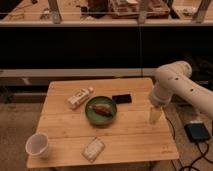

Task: Move the arm in a circular motion

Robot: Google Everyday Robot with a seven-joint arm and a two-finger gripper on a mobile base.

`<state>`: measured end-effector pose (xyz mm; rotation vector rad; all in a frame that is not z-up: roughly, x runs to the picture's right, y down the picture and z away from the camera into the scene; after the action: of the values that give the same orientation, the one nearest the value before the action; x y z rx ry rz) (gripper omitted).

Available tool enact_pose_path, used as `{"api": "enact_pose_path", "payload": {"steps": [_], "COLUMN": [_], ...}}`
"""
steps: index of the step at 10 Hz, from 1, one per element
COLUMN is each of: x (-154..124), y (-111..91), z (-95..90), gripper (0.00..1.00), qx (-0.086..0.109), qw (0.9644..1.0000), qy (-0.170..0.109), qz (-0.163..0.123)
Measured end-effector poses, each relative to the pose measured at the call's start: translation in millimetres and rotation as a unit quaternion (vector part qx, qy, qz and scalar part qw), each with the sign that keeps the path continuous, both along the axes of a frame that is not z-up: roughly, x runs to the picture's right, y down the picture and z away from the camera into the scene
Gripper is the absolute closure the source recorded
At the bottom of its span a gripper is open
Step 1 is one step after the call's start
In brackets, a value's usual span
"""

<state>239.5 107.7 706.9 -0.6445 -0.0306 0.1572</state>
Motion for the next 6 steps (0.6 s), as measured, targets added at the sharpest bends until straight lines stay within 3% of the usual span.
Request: {"api": "enact_pose_path", "payload": {"steps": [3,6], "x": [-8.8,-66.2], "y": [23.4,54.1], "z": [-18.6,-41.5], "gripper": [0.20,0.20], "qx": [-0.005,-0.013], "qw": [0.9995,0.9978], "qy": [-0.019,-0.041], "qz": [-0.026,-0.049]}}
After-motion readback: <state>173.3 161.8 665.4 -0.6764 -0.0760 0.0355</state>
